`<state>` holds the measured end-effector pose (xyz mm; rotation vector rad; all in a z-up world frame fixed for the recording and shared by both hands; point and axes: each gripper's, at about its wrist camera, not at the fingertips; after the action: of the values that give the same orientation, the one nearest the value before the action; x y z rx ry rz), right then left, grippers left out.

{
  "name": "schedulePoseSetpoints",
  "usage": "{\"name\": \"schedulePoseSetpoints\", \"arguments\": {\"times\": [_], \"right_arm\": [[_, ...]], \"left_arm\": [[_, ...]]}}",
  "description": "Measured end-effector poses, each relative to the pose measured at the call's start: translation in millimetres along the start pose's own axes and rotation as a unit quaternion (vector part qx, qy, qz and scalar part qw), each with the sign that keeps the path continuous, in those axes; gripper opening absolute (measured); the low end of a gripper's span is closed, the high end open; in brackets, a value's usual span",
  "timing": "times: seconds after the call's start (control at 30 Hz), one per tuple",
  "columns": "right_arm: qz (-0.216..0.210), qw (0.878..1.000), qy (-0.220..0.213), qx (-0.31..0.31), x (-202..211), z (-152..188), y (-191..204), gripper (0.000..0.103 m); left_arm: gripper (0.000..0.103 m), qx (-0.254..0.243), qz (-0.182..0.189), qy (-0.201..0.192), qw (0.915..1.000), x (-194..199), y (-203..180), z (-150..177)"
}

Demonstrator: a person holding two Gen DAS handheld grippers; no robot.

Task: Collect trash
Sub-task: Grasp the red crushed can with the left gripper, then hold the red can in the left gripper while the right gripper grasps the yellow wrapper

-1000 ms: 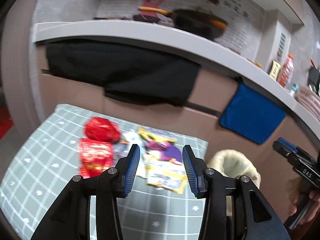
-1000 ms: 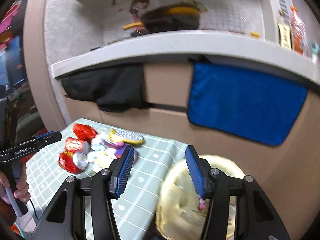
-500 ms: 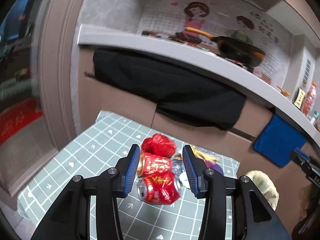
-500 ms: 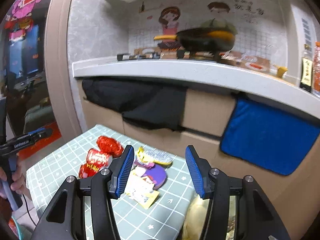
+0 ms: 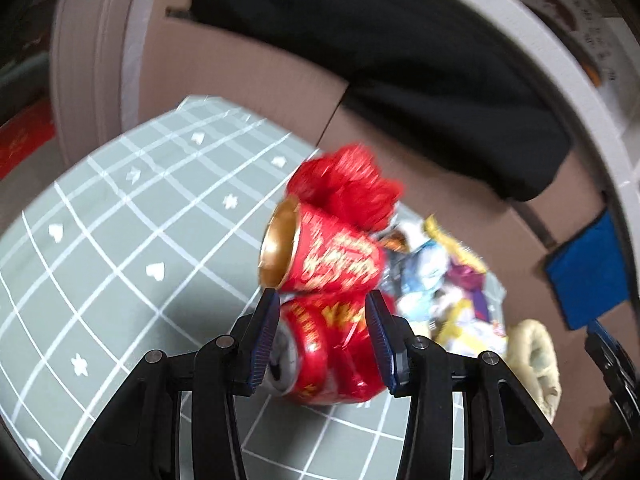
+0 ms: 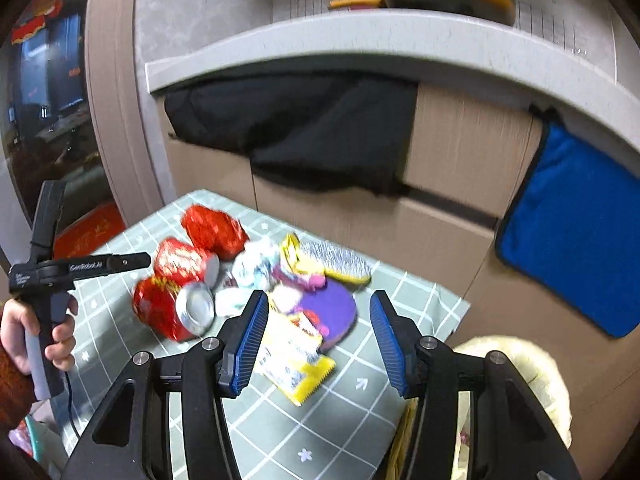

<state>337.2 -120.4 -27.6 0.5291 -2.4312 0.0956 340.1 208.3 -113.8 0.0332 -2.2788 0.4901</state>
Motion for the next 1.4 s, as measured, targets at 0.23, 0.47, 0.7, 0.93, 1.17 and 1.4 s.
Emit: {"name": "schedulePoseSetpoints", "arguments": {"times": [0.23,0.47,0.7,0.93,1.17,1.4], "right_arm": [[-0.046,0.998,0.033,-0.036,-29,14,-17,0.051],[-0.063,0.996,0.067,-0.012,-51,30,-4,0.051],[-0.076,0.994,0.08,0.021,-75,27,4,0.051],[-0.085,0.991,0.105,0.006,-113,19,2,0.049],[-0.165,0.97,0.176,-0.009,-103,54,22,0.049],[-0.142,0.972,0.181,0.037,-94,78,43,0.049]], "left_arm": [[0.05,0.001,-0.024,0.03,0.9992,-25,-5,20],[0.044,-0.035,-0.021,0.036,0.9985,-9,-17,33],[0.044,-0.077,-0.012,0.044,0.996,19,-28,63],[0.044,-0.057,-0.008,0.054,0.9969,30,-19,74],[0.044,-0.034,-0.016,0.052,0.9979,35,-4,73],[0.044,-0.032,-0.014,0.047,0.9983,34,-2,73]]}}
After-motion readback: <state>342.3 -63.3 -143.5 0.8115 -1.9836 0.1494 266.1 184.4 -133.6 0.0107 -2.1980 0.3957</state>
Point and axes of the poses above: each gripper's, at about its wrist camera, not at the fingertips, and x roughly against the way its jaws point, y to its left, z to its underside, and after that the axes turned 6 degrees about -x, right-handed
